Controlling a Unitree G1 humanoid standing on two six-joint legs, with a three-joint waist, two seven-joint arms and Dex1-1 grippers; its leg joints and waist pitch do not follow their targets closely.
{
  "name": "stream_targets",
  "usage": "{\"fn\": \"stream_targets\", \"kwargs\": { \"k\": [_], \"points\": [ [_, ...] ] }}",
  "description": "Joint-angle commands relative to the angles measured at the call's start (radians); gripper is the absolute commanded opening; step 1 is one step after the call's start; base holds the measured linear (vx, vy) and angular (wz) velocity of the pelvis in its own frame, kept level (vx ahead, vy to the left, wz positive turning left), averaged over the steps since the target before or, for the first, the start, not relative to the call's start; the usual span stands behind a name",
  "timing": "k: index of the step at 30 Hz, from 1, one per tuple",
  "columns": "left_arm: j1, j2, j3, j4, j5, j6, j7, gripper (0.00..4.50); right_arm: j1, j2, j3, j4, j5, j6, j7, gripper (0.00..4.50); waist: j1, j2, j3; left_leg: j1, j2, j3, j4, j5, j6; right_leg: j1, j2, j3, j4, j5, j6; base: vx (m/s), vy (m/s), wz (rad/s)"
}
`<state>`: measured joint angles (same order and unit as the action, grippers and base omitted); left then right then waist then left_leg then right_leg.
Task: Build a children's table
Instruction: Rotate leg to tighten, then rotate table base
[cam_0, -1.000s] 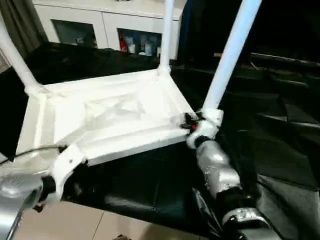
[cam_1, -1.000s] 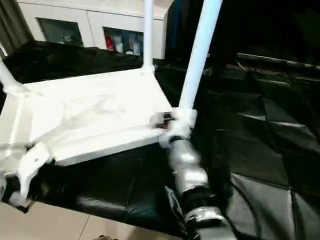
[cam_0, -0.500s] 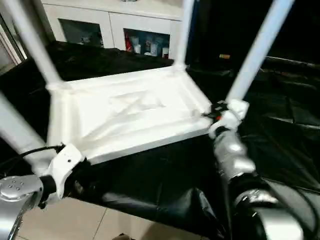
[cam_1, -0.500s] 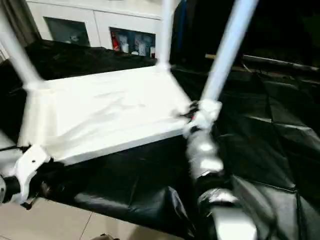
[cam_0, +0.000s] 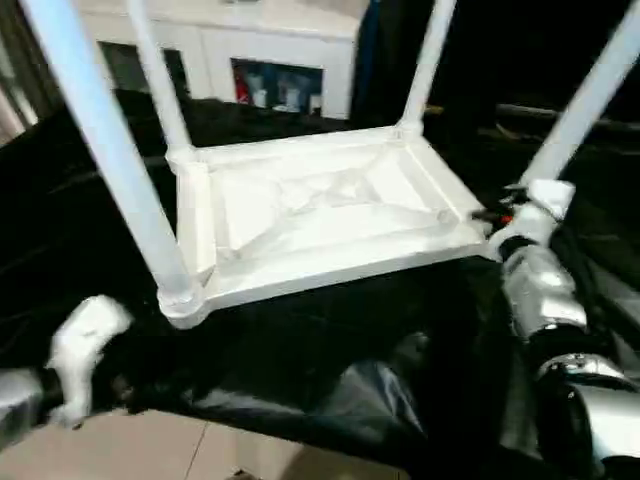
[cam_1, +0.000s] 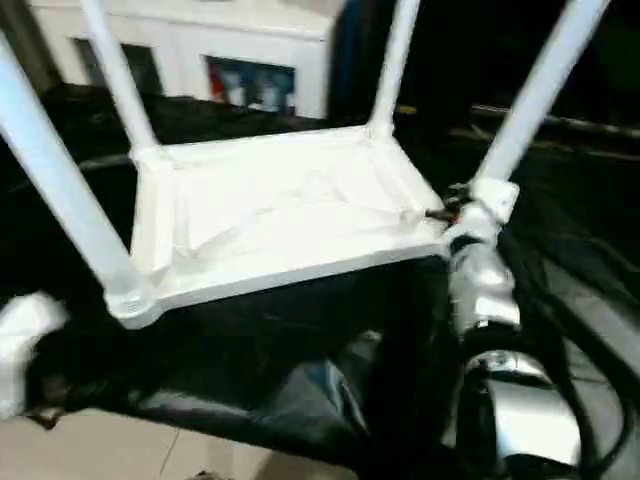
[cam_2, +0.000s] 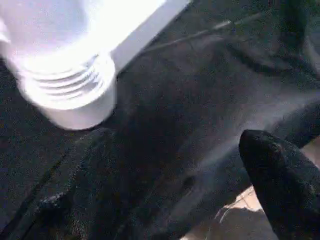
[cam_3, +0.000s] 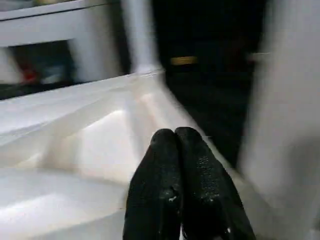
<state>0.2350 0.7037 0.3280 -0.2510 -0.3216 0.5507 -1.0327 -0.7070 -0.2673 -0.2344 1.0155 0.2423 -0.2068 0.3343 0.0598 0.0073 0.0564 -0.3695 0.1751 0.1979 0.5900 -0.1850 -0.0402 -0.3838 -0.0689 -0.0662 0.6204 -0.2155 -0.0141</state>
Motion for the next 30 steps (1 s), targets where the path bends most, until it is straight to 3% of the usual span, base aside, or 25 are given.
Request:
{"fn": "stream_targets", "kwargs": {
  "k": [1,2,4,7,8,10,11,12,13,15,16,18,22,23,24,26,27,28,29,30],
  "points": [
    [-0.001,-0.006,0.083,0.057,-0.026,-0.055,-0.003,4.41,0.04,0.017,0.037,-0.067,0.007,0.023,0.074,0.0,0.005,0.02,-0.053,0.013,0.055,-0.03,-0.071,-0.278,0.034,0.033,-0.069,0.05,-0.075,-0.171,-0.242,0.0,0.0,0.0],
    [-0.009,-0.017,0.112,0.081,-0.039,-0.074,0.004,4.41,0.065,0.022,0.051,-0.102,0.009,0.028,0.087,0.0,0.01,0.026,-0.056,0.016,0.058,-0.03,-0.072,-0.274,0.028,0.032,-0.068,0.05,-0.074,-0.161,-0.243,0.0,0.0,0.0],
    [-0.033,-0.044,0.174,0.139,-0.081,-0.128,0.031,4.41,0.135,0.031,0.081,-0.187,0.001,0.034,0.096,0.0,0.012,0.026,-0.056,0.018,0.06,-0.029,-0.073,-0.279,0.018,0.031,-0.066,0.05,-0.07,-0.137,-0.249,0.0,0.0,0.0],
    [-0.053,-0.061,0.179,0.144,-0.097,-0.15,0.042,4.41,0.188,0.034,0.091,-0.239,-0.018,0.046,0.067,0.0,0.024,0.027,-0.057,0.023,0.062,-0.028,-0.075,-0.294,0.008,0.026,-0.068,0.052,-0.07,-0.137,-0.25,0.0,0.0,0.0],
    [-0.101,-0.093,0.181,0.127,-0.137,-0.139,0.055,4.41,0.248,0.038,0.096,-0.295,-0.039,0.078,0.028,0.0,0.033,0.03,-0.055,0.026,0.063,-0.029,-0.078,-0.3,-0.001,0.025,-0.068,0.054,-0.072,-0.152,-0.238,0.0,0.0,0.0],
    [-0.16,-0.124,0.176,0.113,-0.178,-0.121,0.077,4.41,0.288,0.044,0.093,-0.334,-0.053,0.102,-0.009,0.0,0.042,0.036,-0.053,0.036,0.063,-0.027,-0.08,-0.343,-0.028,0.018,-0.068,0.057,-0.077,-0.174,-0.234,0.0,0.0,0.0],
    [-0.181,-0.132,0.171,0.112,-0.192,-0.112,0.081,4.41,0.299,0.049,0.089,-0.348,-0.056,0.116,-0.024,0.0,0.048,0.045,-0.057,0.032,0.06,-0.031,-0.081,-0.341,-0.041,0.023,-0.071,0.057,-0.072,-0.162,-0.231,0.0,0.0,0.0],
    [-0.181,-0.132,0.171,0.112,-0.192,-0.112,0.081,4.41,0.299,0.049,0.089,-0.348,-0.056,0.116,-0.024,0.0,0.045,0.038,-0.054,0.032,0.06,-0.03,-0.083,-0.35,-0.044,0.022,-0.068,0.057,-0.076,-0.166,-0.226,0.0,0.0,0.0],
    [-0.212,-0.14,0.145,0.107,-0.216,-0.09,0.071,4.41,0.322,0.054,0.089,-0.38,-0.061,0.147,-0.043,0.0,0.043,0.035,-0.055,0.025,0.057,-0.034,-0.083,-0.35,-0.044,0.03,-0.072,0.057,-0.071,-0.171,-0.222,0.0,0.0,0.0],
    [-0.228,-0.142,0.123,0.109,-0.229,-0.082,0.062,4.41,0.339,0.054,0.095,-0.408,-0.067,0.172,-0.058,0.0,0.044,0.032,-0.053,0.027,0.057,-0.033,-0.082,-0.337,-0.036,0.027,-0.074,0.059,-0.076,-0.194,-0.205,0.0,0.0,0.0],
    [-0.261,-0.145,0.083,0.13,-0.223,-0.084,0.051,4.41,0.341,0.053,0.102,-0.406,-0.078,0.196,-0.083,0.0,0.043,0.046,-0.052,0.025,0.054,-0.034,-0.082,-0.338,-0.038,0.027,-0.073,0.058,-0.08,-0.222,-0.196,0.0,0.0,0.0],
    [-0.288,-0.151,0.056,0.144,-0.214,-0.087,0.047,4.41,0.34,0.053,0.106,-0.401,-0.089,0.213,-0.103,0.0,0.039,0.04,-0.054,0.026,0.053,-0.034,-0.08,-0.326,-0.038,0.027,-0.073,0.06,-0.081,-0.221,-0.192,0.0,0.0,0.0],
    [-0.354,-0.165,-0.016,0.199,-0.166,-0.104,0.046,4.41,0.324,0.064,0.12,-0.384,-0.096,0.249,-0.1,0.0,0.037,0.041,-0.055,0.028,0.052,-0.033,-0.077,-0.311,-0.03,0.024,-0.073,0.06,-0.085,-0.246,-0.183,0.0,0.0,0.0],
    [-0.366,-0.167,-0.025,0.212,-0.163,-0.106,0.049,4.41,0.319,0.067,0.124,-0.377,-0.1,0.255,-0.099,0.0,0.037,0.044,-0.056,0.028,0.052,-0.034,-0.078,-0.315,-0.033,0.025,-0.073,0.06,-0.084,-0.256,-0.181,0.0,0.0,0.0],
    [-0.385,-0.175,-0.043,0.233,-0.153,-0.12,0.045,4.41,0.301,0.069,0.132,-0.345,-0.109,0.256,-0.1,0.0,0.036,0.038,-0.056,0.027,0.052,-0.034,-0.078,-0.311,-0.032,0.026,-0.074,0.059,-0.084,-0.256,-0.18,0.0,0.0,0.0],
    [-0.411,-0.186,-0.075,0.255,-0.15,-0.131,0.038,4.41,0.271,0.076,0.139,-0.296,-0.117,0.265,-0.1,0.0,0.031,0.041,-0.055,0.027,0.053,-0.036,-0.08,-0.332,-0.043,0.025,-0.076,0.058,-0.085,-0.283,-0.181,0.0,0.0,0.0],
    [-0.421,-0.193,-0.093,0.254,-0.157,-0.128,0.032,4.41,0.253,0.08,0.146,-0.271,-0.124,0.27,-0.104,0.0,0.029,0.036,-0.055,0.028,0.053,-0.036,-0.08,-0.335,-0.045,0.026,-0.076,0.058,-0.086,-0.288,-0.181,0.0,0.0,0.0],
    [-0.427,-0.199,-0.105,0.25,-0.166,-0.12,0.026,4.41,0.238,0.082,0.151,-0.251,-0.129,0.271,-0.105,0.0,0.027,0.04,-0.055,0.029,0.054,-0.038,-0.081,-0.345,-0.05,0.024,-0.077,0.058,-0.085,-0.29,-0.184,0.0,0.0,0.0],
    [-0.436,-0.211,-0.117,0.242,-0.177,-0.112,0.02,4.41,0.22,0.087,0.154,-0.226,-0.131,0.274,-0.102,0.0,0.023,0.028,-0.056,0.026,0.055,-0.036,-0.082,-0.345,-0.048,0.026,-0.078,0.058,-0.087,-0.291,-0.184,0.0,0.0,0.0],
    [-0.444,-0.222,-0.129,0.228,-0.187,-0.101,0.019,4.41,0.205,0.091,0.157,-0.207,-0.134,0.275,-0.101,0.0,0.023,0.027,-0.057,0.026,0.055,-0.037,-0.081,-0.337,-0.047,0.026,-0.08,0.059,-0.083,-0.289,-0.186,0.0,0.0,0.0]
  ]
}}
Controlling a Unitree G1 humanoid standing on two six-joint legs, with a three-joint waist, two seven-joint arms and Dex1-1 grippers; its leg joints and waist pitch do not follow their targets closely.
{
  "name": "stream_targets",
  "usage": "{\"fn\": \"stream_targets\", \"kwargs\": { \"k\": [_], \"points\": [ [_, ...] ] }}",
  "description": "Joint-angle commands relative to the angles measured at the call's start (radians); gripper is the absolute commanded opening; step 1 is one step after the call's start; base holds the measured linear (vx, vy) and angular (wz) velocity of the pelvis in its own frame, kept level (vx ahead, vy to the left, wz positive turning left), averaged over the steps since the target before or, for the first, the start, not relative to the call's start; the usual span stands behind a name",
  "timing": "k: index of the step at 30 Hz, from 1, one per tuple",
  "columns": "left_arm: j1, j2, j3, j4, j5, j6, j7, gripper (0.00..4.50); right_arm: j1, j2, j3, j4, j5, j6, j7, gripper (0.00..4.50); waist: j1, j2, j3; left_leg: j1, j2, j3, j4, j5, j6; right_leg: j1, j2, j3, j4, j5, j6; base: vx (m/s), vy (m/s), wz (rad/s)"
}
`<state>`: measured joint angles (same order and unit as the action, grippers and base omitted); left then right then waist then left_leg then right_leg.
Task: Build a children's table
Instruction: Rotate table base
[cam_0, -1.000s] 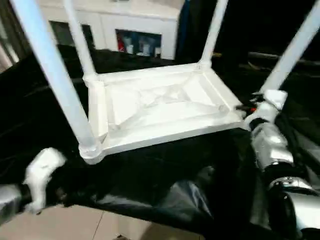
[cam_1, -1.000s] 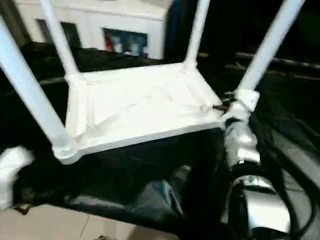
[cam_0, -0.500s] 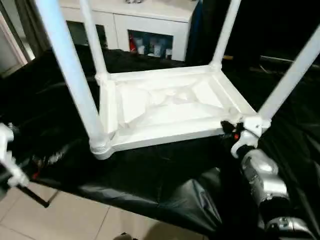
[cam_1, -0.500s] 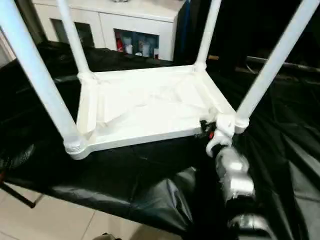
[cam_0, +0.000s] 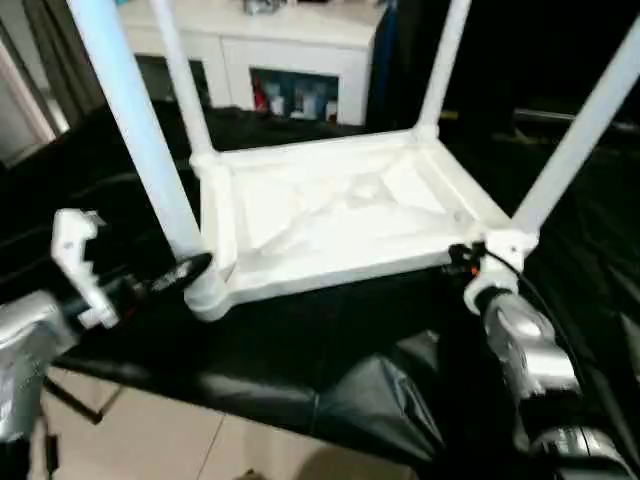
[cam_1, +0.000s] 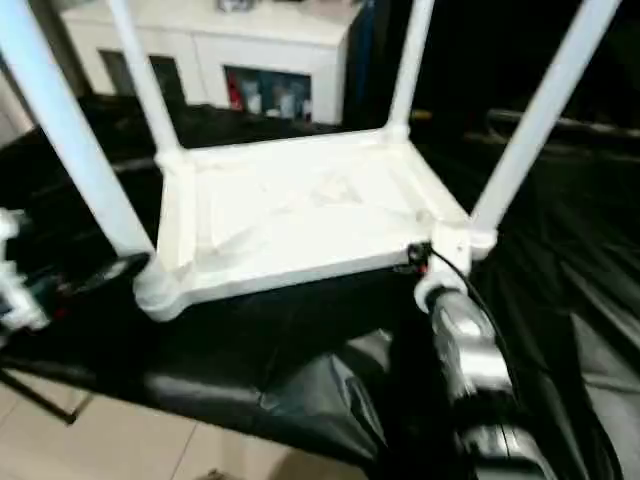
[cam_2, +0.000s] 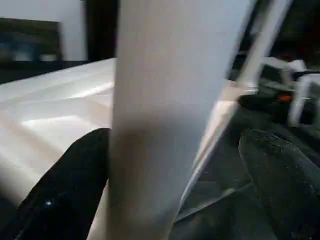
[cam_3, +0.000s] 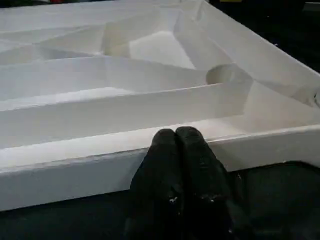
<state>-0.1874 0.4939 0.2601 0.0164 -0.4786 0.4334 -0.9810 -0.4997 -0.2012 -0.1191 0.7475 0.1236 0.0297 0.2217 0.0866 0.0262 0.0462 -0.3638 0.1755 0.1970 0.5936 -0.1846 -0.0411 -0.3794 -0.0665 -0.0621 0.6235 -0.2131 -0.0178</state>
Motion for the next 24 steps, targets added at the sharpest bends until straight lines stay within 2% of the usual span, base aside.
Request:
{"fn": "stream_targets", "kwargs": {
  "k": [1,2,3,4,6,7,8,9,10,11,14,15,16,19,20,21,24],
  "points": [
    [-0.028,-0.021,-0.072,-0.055,-0.038,0.029,-0.033,4.41,-0.014,0.027,0.046,0.076,-0.021,0.04,0.011,0.0,-0.004,0.014,-0.047,0.023,0.054,-0.035,-0.083,-0.334,-0.047,0.019,-0.082,0.055,-0.088,-0.285,-0.184,0.0,0.0,0.0],
    [-0.033,-0.028,-0.083,-0.065,-0.048,0.042,-0.038,4.41,-0.023,0.028,0.05,0.089,-0.026,0.04,0.014,0.0,-0.006,-0.001,-0.048,0.02,0.056,-0.033,-0.084,-0.324,-0.045,0.022,-0.081,0.055,-0.087,-0.267,-0.186,0.0,0.0,0.0],
    [-0.04,-0.042,-0.099,-0.087,-0.07,0.066,-0.047,4.41,-0.038,0.034,0.053,0.11,-0.028,0.039,0.021,0.0,-0.003,0.003,-0.05,0.018,0.055,-0.034,-0.082,-0.313,-0.044,0.024,-0.082,0.056,-0.082,-0.255,-0.188,0.0,0.0,0.0],
    [-0.043,-0.046,-0.104,-0.094,-0.078,0.075,-0.049,4.41,-0.043,0.036,0.054,0.118,-0.029,0.037,0.023,0.0,-0.006,-0.001,-0.052,0.018,0.056,-0.033,-0.082,-0.295,-0.041,0.025,-0.082,0.055,-0.079,-0.232,-0.193,0.0,0.0,0.0],
    [-0.054,-0.059,-0.13,-0.113,-0.097,0.096,-0.063,4.41,-0.062,0.044,0.057,0.143,-0.032,0.032,0.034,0.0,-0.006,0.0,-0.052,0.018,0.054,-0.03,-0.08,-0.287,-0.034,0.022,-0.078,0.055,-0.08,-0.212,-0.195,0.0,0.0,0.0],
    [-0.058,-0.062,-0.141,-0.122,-0.106,0.106,-0.069,4.41,-0.069,0.047,0.06,0.152,-0.035,0.03,0.041,0.0,-0.005,-0.007,-0.053,0.017,0.053,-0.03,-0.079,-0.276,-0.03,0.026,-0.079,0.055,-0.078,-0.205,-0.196,0.0,0.0,0.0],
    [-0.063,-0.066,-0.156,-0.132,-0.115,0.116,-0.076,4.41,-0.078,0.05,0.063,0.163,-0.037,0.027,0.048,0.0,-0.006,-0.008,-0.053,0.018,0.054,-0.028,-0.078,-0.269,-0.026,0.023,-0.079,0.056,-0.078,-0.203,-0.196,0.0,0.0,0.0],
    [-0.079,-0.074,-0.216,-0.164,-0.133,0.146,-0.108,4.41,-0.106,0.061,0.075,0.203,-0.051,0.018,0.07,0.0,-0.007,-0.011,-0.053,0.017,0.054,-0.028,-0.079,-0.269,-0.025,0.024,-0.078,0.055,-0.078,-0.206,-0.197,0.0,0.0,0.0],
    [-0.086,-0.077,-0.24,-0.173,-0.136,0.156,-0.12,4.41,-0.115,0.064,0.076,0.215,-0.054,0.014,0.075,0.0,-0.006,-0.015,-0.052,0.019,0.055,-0.027,-0.079,-0.272,-0.027,0.022,-0.077,0.055,-0.079,-0.219,-0.198,0.0,0.0,0.0],
    [-0.092,-0.08,-0.255,-0.175,-0.133,0.158,-0.127,4.41,-0.12,0.066,0.077,0.22,-0.054,0.014,0.077,0.0,-0.006,-0.01,-0.05,0.02,0.056,-0.029,-0.081,-0.285,-0.032,0.021,-0.079,0.055,-0.081,-0.239,-0.198,0.0,0.0,0.0],
    [-0.129,-0.107,-0.315,-0.169,-0.116,0.159,-0.146,4.41,-0.143,0.076,0.083,0.243,-0.057,0.012,0.092,0.0,-0.006,-0.018,-0.05,0.024,0.058,-0.029,-0.083,-0.304,-0.045,0.02,-0.079,0.056,-0.082,-0.248,-0.19,0.0,0.0,0.0],
    [-0.14,-0.116,-0.328,-0.167,-0.114,0.162,-0.148,4.41,-0.149,0.079,0.083,0.252,-0.058,0.007,0.096,0.0,-0.007,-0.017,-0.05,0.024,0.058,-0.029,-0.083,-0.306,-0.048,0.019,-0.08,0.057,-0.081,-0.244,-0.191,0.0,0.0,0.0],
    [-0.156,-0.129,-0.348,-0.16,-0.107,0.159,-0.151,4.41,-0.154,0.085,0.086,0.259,-0.061,0.005,0.103,0.0,-0.009,-0.021,-0.049,0.019,0.058,-0.029,-0.085,-0.303,-0.048,0.023,-0.08,0.057,-0.082,-0.239,-0.19,0.0,0.0,0.0],
    [-0.199,-0.163,-0.395,-0.141,-0.098,0.162,-0.165,4.41,-0.165,0.104,0.092,0.272,-0.064,-0.001,0.121,0.0,-0.007,-0.024,-0.052,0.018,0.058,-0.028,-0.082,-0.276,-0.044,0.026,-0.082,0.059,-0.08,-0.209,-0.194,0.0,0.0,0.0],
    [-0.225,-0.184,-0.419,-0.124,-0.088,0.156,-0.17,4.41,-0.172,0.116,0.095,0.278,-0.067,-0.006,0.133,0.0,-0.009,-0.023,-0.052,0.014,0.057,-0.028,-0.081,-0.256,-0.038,0.029,-0.083,0.06,-0.077,-0.185,-0.201,0.0,0.0,0.0],
    [-0.243,-0.201,-0.436,-0.109,-0.079,0.148,-0.172,4.41,-0.175,0.123,0.1,0.282,-0.072,-0.011,0.136,0.0,-0.009,-0.02,-0.052,0.014,0.058,-0.028,-0.081,-0.25,-0.038,0.029,-0.084,0.06,-0.078,-0.181,-0.202,0.0,0.0,0.0],
    [-0.287,-0.239,-0.484,-0.068,-0.048,0.114,-0.177,4.41,-0.186,0.142,0.108,0.291,-0.075,-0.02,0.148,0.0,-0.014,-0.02,-0.054,0.014,0.058,-0.029,-0.081,-0.243,-0.04,0.034,-0.081,0.057,-0.075,-0.155,-0.206,0.0,0.0,0.0]
  ]
}}
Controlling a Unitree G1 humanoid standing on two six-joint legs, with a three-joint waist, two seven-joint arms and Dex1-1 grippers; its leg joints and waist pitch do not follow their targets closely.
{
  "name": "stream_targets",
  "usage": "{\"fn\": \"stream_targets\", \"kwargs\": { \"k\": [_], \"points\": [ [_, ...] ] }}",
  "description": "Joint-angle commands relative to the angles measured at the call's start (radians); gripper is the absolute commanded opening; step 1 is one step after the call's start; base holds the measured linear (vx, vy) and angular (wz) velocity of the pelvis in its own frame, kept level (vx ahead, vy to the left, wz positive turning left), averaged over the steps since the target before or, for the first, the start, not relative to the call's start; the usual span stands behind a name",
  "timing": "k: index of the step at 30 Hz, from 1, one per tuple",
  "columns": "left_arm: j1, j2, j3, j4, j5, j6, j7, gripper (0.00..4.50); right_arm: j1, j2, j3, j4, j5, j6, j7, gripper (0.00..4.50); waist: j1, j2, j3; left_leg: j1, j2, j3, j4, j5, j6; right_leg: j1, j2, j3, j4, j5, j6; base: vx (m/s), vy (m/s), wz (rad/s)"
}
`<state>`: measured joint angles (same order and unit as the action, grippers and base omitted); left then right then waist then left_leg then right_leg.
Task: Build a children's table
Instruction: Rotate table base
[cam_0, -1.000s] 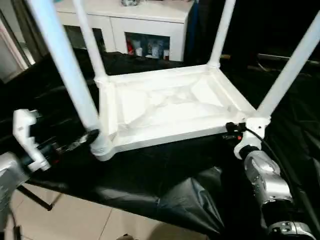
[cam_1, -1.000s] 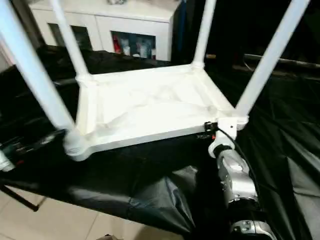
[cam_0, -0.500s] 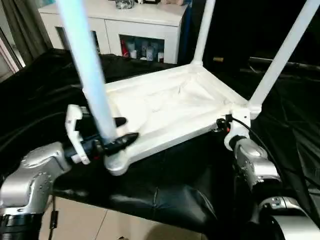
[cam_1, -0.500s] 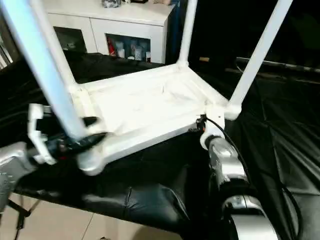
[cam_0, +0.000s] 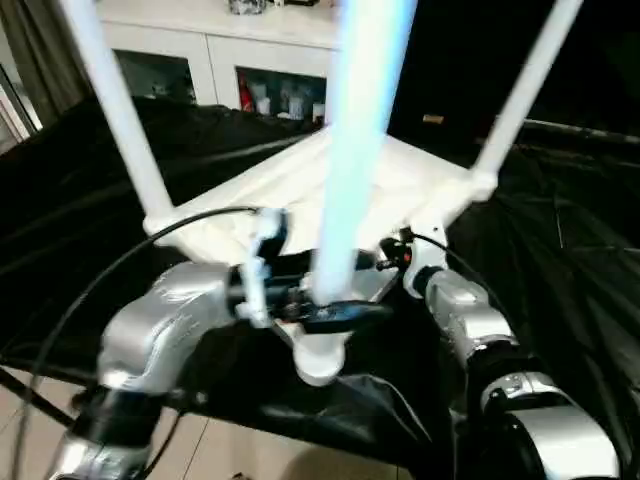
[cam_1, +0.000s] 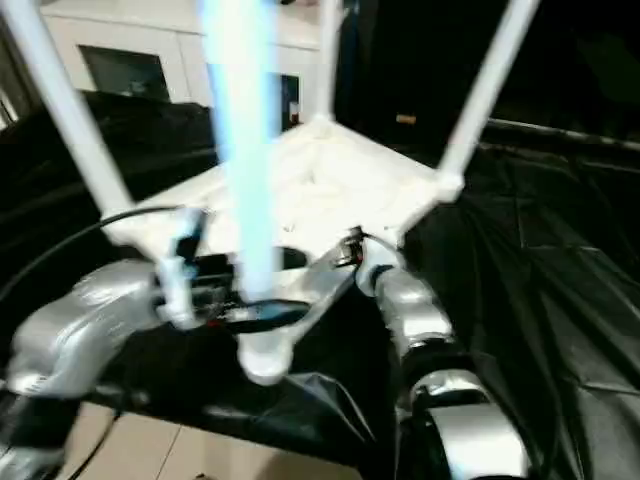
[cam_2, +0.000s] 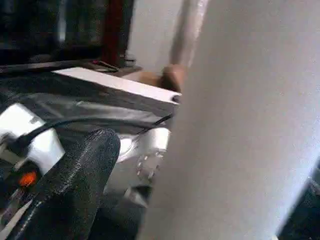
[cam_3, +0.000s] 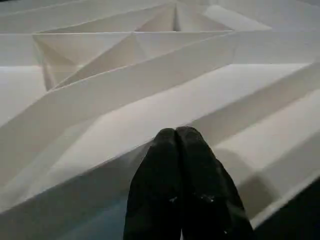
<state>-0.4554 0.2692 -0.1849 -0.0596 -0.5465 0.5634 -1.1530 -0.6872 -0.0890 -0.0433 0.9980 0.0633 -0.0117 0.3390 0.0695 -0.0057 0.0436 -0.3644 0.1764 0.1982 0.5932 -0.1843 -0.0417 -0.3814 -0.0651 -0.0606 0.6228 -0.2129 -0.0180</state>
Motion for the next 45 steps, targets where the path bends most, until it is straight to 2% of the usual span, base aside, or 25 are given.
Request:
{"fn": "stream_targets", "kwargs": {
  "k": [1,2,4,6,7,8,11,13,14,18,19,22,23,25,26,28,32,33,34,37,38,39,45],
  "points": [
    [-0.039,-0.039,-0.054,0.037,0.03,-0.034,0.001,4.41,-0.004,0.037,0.034,0.045,-0.013,0.018,0.034,0.0,-0.003,0.012,-0.052,0.013,0.057,-0.031,-0.081,-0.239,-0.039,0.037,-0.082,0.055,-0.073,-0.135,-0.213,0.0,0.0,0.0],
    [-0.043,-0.044,-0.056,0.042,0.032,-0.038,0.003,4.41,-0.005,0.039,0.034,0.046,-0.013,0.018,0.034,0.0,-0.009,0.01,-0.053,0.011,0.055,-0.03,-0.078,-0.229,-0.032,0.04,-0.082,0.055,-0.072,-0.114,-0.222,0.0,0.0,0.0],
    [-0.061,-0.066,-0.075,0.072,0.048,-0.063,0.005,4.41,-0.008,0.048,0.037,0.047,-0.013,0.011,0.048,0.0,-0.017,0.012,-0.052,0.008,0.055,-0.031,-0.077,-0.227,-0.02,0.042,-0.083,0.055,-0.074,-0.106,-0.233,0.0,0.0,0.0],
    [-0.069,-0.08,-0.085,0.09,0.058,-0.079,0.008,4.41,-0.008,0.053,0.039,0.046,-0.011,0.006,0.058,0.0,-0.022,0.011,-0.051,0.007,0.055,-0.031,-0.077,-0.234,-0.013,0.043,-0.085,0.055,-0.077,-0.129,-0.237,0.0,0.0,0.0],
    [-0.076,-0.091,-0.092,0.105,0.072,-0.095,0.014,4.41,-0.009,0.06,0.036,0.04,-0.004,-0.006,0.082,0.0,-0.024,0.015,-0.05,0.008,0.057,-0.032,-0.076,-0.246,-0.014,0.042,-0.086,0.055,-0.079,-0.148,-0.239,0.0,0.0,0.0],
    [-0.077,-0.093,-0.093,0.107,0.074,-0.097,0.015,4.41,-0.009,0.061,0.036,0.039,-0.002,-0.008,0.086,0.0,-0.027,0.012,-0.049,0.008,0.057,-0.031,-0.076,-0.257,-0.013,0.041,-0.085,0.056,-0.082,-0.166,-0.24,0.0,0.0,0.0],
    [-0.085,-0.107,-0.088,0.138,0.095,-0.13,0.032,4.41,-0.02,0.052,-0.017,-0.02,0.05,-0.072,0.087,0.0,-0.029,0.011,-0.05,0.009,0.059,-0.032,-0.076,-0.257,-0.009,0.042,-0.085,0.056,-0.081,-0.177,-0.239,0.0,0.0,0.0],
    [-0.084,-0.1,-0.082,0.146,0.097,-0.138,0.03,4.41,-0.031,0.024,-0.053,-0.043,0.071,-0.09,0.062,0.0,-0.027,0.008,-0.05,0.008,0.059,-0.031,-0.075,-0.241,0.004,0.042,-0.085,0.056,-0.08,-0.166,-0.238,0.0,0.0,0.0],
    [-0.084,-0.098,-0.081,0.148,0.098,-0.14,0.029,4.41,-0.034,0.018,-0.058,-0.044,0.072,-0.092,0.057,0.0,-0.026,0.01,-0.051,0.009,0.059,-0.03,-0.073,-0.222,0.013,0.04,-0.084,0.056,-0.078,-0.146,-0.244,0.0,0.0,0.0],
    [-0.073,-0.077,-0.073,0.143,0.096,-0.144,0.016,4.41,-0.051,-0.067,-0.074,0.007,0.035,-0.081,-0.011,0.0,-0.011,0.013,-0.053,0.012,0.058,-0.023,-0.066,-0.159,0.029,0.039,-0.08,0.055,-0.071,-0.069,-0.261,0.0,0.0,0.0],
    [-0.067,-0.071,-0.071,0.136,0.094,-0.14,0.011,4.41,-0.053,-0.097,-0.07,0.041,0.017,-0.065,-0.032,0.0,-0.003,0.015,-0.055,0.015,0.057,-0.021,-0.066,-0.147,0.03,0.038,-0.078,0.054,-0.07,-0.058,-0.261,0.0,0.0,0.0],
    [-0.061,-0.066,-0.07,0.13,0.095,-0.14,0.006,4.41,-0.05,-0.121,-0.06,0.08,-0.005,-0.041,-0.044,0.0,0.0,0.016,-0.055,0.01,0.055,-0.022,-0.065,-0.134,0.026,0.043,-0.078,0.051,-0.067,-0.036,-0.26,0.0,0.0,0.0],
    [-0.056,-0.064,-0.071,0.125,0.095,-0.14,0.004,4.41,-0.046,-0.132,-0.052,0.1,-0.019,-0.03,-0.058,0.0,0.001,0.01,-0.055,0.008,0.055,-0.023,-0.065,-0.129,0.03,0.045,-0.081,0.052,-0.065,-0.027,-0.265,0.0,0.0,0.0],
    [-0.047,-0.063,-0.077,0.117,0.095,-0.143,0.004,4.41,-0.032,-0.133,-0.035,0.125,-0.037,-0.003,-0.084,0.0,-0.001,0.01,-0.054,0.005,0.054,-0.022,-0.064,-0.128,0.036,0.046,-0.08,0.052,-0.067,-0.033,-0.266,0.0,0.0,0.0],
    [-0.048,-0.065,-0.08,0.116,0.095,-0.143,0.006,4.41,-0.027,-0.128,-0.032,0.127,-0.036,0.001,-0.084,0.0,-0.002,0.006,-0.054,0.004,0.054,-0.022,-0.064,-0.126,0.04,0.047,-0.082,0.051,-0.069,-0.039,-0.266,0.0,0.0,0.0],
    [-0.049,-0.066,-0.081,0.116,0.095,-0.145,0.007,4.41,-0.024,-0.124,-0.029,0.128,-0.034,0.002,-0.082,0.0,0.0,0.011,-0.054,0.006,0.057,-0.022,-0.063,-0.128,0.043,0.046,-0.083,0.05,-0.068,-0.047,-0.267,0.0,0.0,0.0],
    [-0.054,-0.071,-0.086,0.119,0.094,-0.147,0.009,4.41,-0.021,-0.104,-0.016,0.135,-0.032,0.009,-0.04,0.0,-0.001,0.013,-0.051,0.006,0.059,-0.021,-0.064,-0.147,0.041,0.044,-0.083,0.05,-0.071,-0.082,-0.264,0.0,0.0,0.0],
    [-0.057,-0.074,-0.089,0.121,0.095,-0.149,0.008,4.41,-0.023,-0.083,-0.019,0.138,-0.024,0.002,-0.007,0.0,0.0,0.019,-0.051,0.005,0.059,-0.022,-0.064,-0.153,0.036,0.044,-0.082,0.049,-0.071,-0.093,-0.263,0.0,0.0,0.0],
    [-0.057,-0.074,-0.089,0.121,0.095,-0.149,0.008,4.41,-0.023,-0.083,-0.019,0.138,-0.024,0.002,-0.007,0.0,-0.002,0.016,-0.051,0.005,0.06,-0.022,-0.065,-0.162,0.034,0.044,-0.082,0.049,-0.072,-0.1,-0.262,0.0,0.0,0.0],
    [-0.063,-0.089,-0.099,0.137,0.105,-0.161,0.012,4.41,-0.034,-0.028,-0.006,0.136,-0.019,-0.023,0.046,0.0,-0.003,0.017,-0.052,0.005,0.061,-0.022,-0.066,-0.159,0.031,0.044,-0.082,0.049,-0.069,-0.09,-0.266,0.0,0.0,0.0],
    [-0.063,-0.089,-0.099,0.137,0.105,-0.161,0.012,4.41,-0.034,-0.028,-0.006,0.136,-0.019,-0.023,0.046,0.0,-0.005,0.013,-0.051,0.004,0.061,-0.022,-0.066,-0.158,0.033,0.044,-0.081,0.049,-0.069,-0.088,-0.267,0.0,0.0,0.0],
    [-0.066,-0.093,-0.099,0.144,0.109,-0.165,0.015,4.41,-0.037,-0.019,0.0,0.135,-0.021,-0.026,0.049,0.0,-0.005,0.015,-0.051,0.004,0.061,-0.023,-0.066,-0.155,0.034,0.044,-0.083,0.049,-0.069,-0.087,-0.268,0.0,0.0,0.0],
    [-0.079,-0.091,-0.09,0.182,0.135,-0.196,0.036,4.41,-0.044,0.003,0.012,0.137,-0.031,-0.034,0.045,0.0,-0.014,0.014,-0.051,0.004,0.06,-0.023,-0.066,-0.155,0.036,0.044,-0.084,0.049,-0.071,-0.092,-0.269,0.0,0.0,0.0]
  ]
}}
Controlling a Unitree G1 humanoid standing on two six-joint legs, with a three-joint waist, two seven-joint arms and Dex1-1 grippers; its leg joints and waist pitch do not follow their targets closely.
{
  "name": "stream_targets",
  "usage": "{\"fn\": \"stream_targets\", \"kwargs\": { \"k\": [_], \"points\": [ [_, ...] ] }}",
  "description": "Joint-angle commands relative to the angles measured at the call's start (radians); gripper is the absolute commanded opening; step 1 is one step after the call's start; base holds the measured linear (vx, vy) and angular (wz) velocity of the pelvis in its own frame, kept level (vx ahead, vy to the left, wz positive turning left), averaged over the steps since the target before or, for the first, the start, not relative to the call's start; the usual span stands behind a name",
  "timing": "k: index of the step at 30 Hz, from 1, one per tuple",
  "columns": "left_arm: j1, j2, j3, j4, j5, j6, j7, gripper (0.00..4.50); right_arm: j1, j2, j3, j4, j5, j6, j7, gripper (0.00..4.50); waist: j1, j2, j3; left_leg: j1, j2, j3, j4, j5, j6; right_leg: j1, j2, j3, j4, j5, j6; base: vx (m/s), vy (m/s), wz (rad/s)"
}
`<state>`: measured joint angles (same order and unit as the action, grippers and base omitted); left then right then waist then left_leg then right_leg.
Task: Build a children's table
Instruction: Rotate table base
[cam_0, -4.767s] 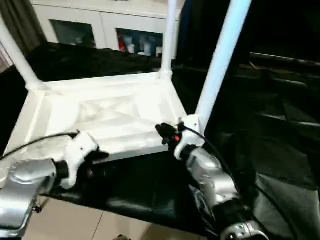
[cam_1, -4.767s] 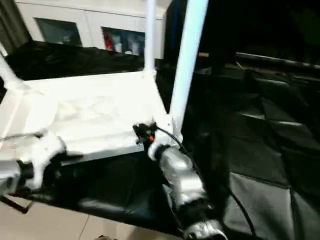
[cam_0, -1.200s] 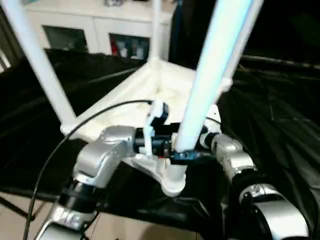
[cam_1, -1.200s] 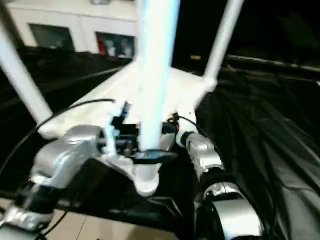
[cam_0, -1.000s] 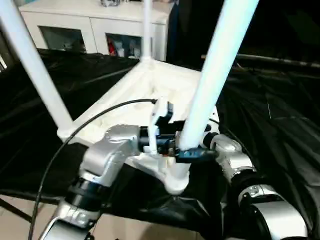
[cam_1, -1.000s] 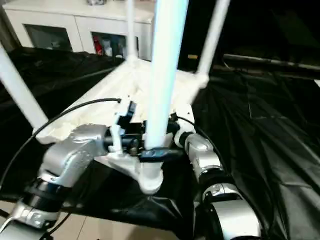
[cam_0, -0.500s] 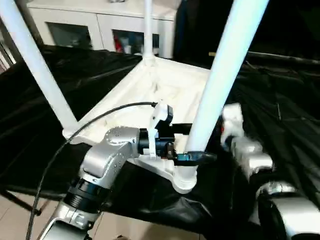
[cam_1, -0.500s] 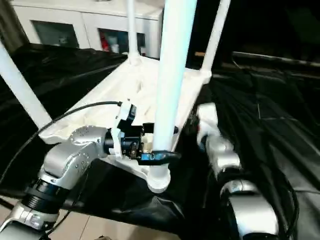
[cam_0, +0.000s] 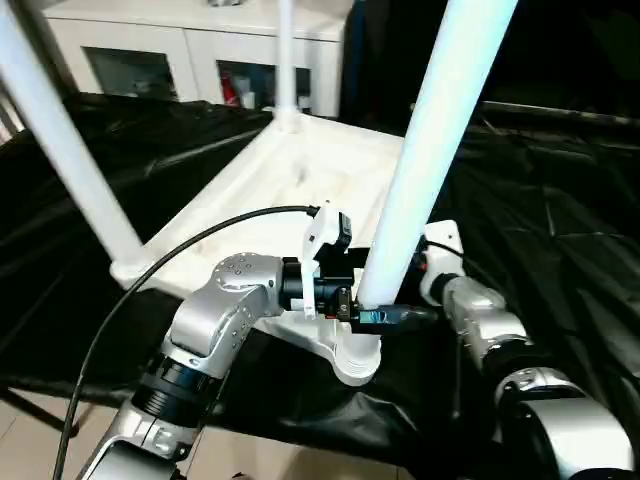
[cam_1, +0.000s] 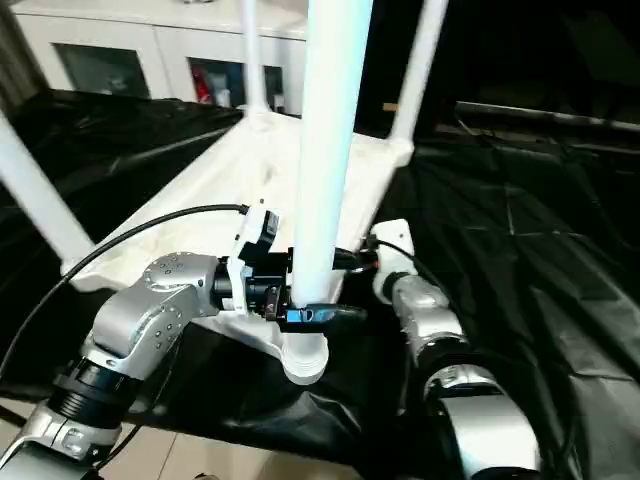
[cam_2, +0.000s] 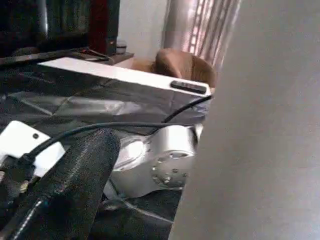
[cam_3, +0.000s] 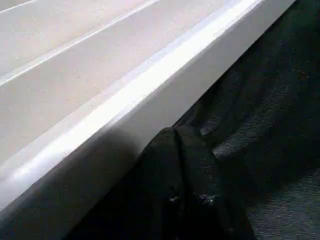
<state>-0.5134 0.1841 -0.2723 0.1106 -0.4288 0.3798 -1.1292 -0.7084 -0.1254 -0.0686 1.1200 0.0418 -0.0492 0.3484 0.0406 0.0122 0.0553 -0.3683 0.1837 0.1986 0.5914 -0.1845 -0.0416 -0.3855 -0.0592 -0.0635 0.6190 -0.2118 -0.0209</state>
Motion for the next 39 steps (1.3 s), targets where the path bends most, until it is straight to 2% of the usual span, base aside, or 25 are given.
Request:
{"fn": "stream_targets", "kwargs": {
  "k": [1,4,14,21,26,29,31,33,36,39],
  "points": [
    [-0.025,0.001,0.003,0.033,0.032,-0.029,0.018,4.41,-0.03,0.042,0.027,0.02,-0.004,0.002,0.031,0.0,0.013,-0.007,-0.062,0.008,0.053,-0.023,-0.064,-0.157,0.036,0.048,-0.089,0.052,-0.068,-0.1,-0.266,0.0,0.0,0.0],
    [-0.028,0.004,0.005,0.05,0.042,-0.042,0.026,4.41,-0.039,0.041,0.023,0.025,-0.009,-0.001,0.032,0.0,0.01,-0.004,-0.062,0.008,0.054,-0.025,-0.065,-0.162,0.033,0.048,-0.091,0.052,-0.068,-0.109,-0.266,0.0,0.0,0.0],
    [-0.037,-0.012,-0.007,0.091,0.07,-0.09,0.037,4.41,-0.064,0.081,0.033,0.042,-0.017,-0.014,0.058,0.0,0.012,-0.005,-0.063,0.008,0.055,-0.023,-0.065,-0.155,0.037,0.048,-0.092,0.053,-0.066,-0.088,-0.27,0.0,0.0,0.0],
    [-0.038,-0.016,-0.007,0.112,0.082,-0.112,0.04,4.41,-0.071,0.092,0.041,0.051,-0.03,-0.02,0.064,0.0,0.013,0.0,-0.063,0.009,0.057,-0.023,-0.065,-0.158,0.034,0.047,-0.091,0.053,-0.065,-0.082,-0.273,0.0,0.0,0.0],
    [-0.056,-0.019,0.004,0.17,0.13,-0.161,0.089,4.41,-0.083,0.089,0.027,0.056,-0.035,-0.038,0.007,0.0,0.014,0.0,-0.063,0.013,0.056,-0.023,-0.066,-0.173,0.026,0.042,-0.091,0.054,-0.068,-0.097,-0.27,0.0,0.0,0.0],
    [-0.07,-0.011,0.008,0.207,0.167,-0.193,0.126,4.41,-0.088,0.072,0.017,0.052,-0.037,-0.057,-0.028,0.0,0.013,-0.003,-0.062,0.012,0.055,-0.025,-0.068,-0.184,0.016,0.045,-0.094,0.056,-0.07,-0.117,-0.256,0.0,0.0,0.0],
    [-0.1,-0.002,0.023,0.287,0.229,-0.252,0.214,4.41,-0.087,0.026,-0.004,0.029,-0.024,-0.068,-0.025,0.0,0.014,-0.005,-0.062,0.013,0.054,-0.025,-0.068,-0.184,0.02,0.044,-0.093,0.056,-0.073,-0.121,-0.249,0.0,0.0,0.0],
    [-0.113,-0.002,0.035,0.328,0.25,-0.272,0.255,4.41,-0.082,-0.005,-0.017,0.011,-0.014,-0.067,-0.009,0.0,0.02,-0.002,-0.062,0.016,0.055,-0.025,-0.067,-0.185,0.021,0.044,-0.092,0.057,-0.072,-0.112,-0.242,0.0,0.0,0.0],
    [-0.129,-0.007,0.041,0.383,0.286,-0.327,0.312,4.41,-0.064,-0.053,-0.021,-0.022,-0.005,-0.07,0.049,0.0,0.025,-0.006,-0.065,0.012,0.052,-0.025,-0.065,-0.163,0.033,0.048,-0.092,0.055,-0.069,-0.082,-0.237,0.0,0.0,0.0],
    [-0.136,-0.023,0.055,0.407,0.287,-0.35,0.341,4.41,-0.04,-0.094,-0.016,-0.053,-0.005,-0.068,0.1,0.0,0.028,-0.002,-0.068,0.009,0.051,-0.024,-0.06,-0.139,0.05,0.051,-0.091,0.054,-0.064,-0.032,-0.25,0.0,0.0,0.0]
  ]
}}
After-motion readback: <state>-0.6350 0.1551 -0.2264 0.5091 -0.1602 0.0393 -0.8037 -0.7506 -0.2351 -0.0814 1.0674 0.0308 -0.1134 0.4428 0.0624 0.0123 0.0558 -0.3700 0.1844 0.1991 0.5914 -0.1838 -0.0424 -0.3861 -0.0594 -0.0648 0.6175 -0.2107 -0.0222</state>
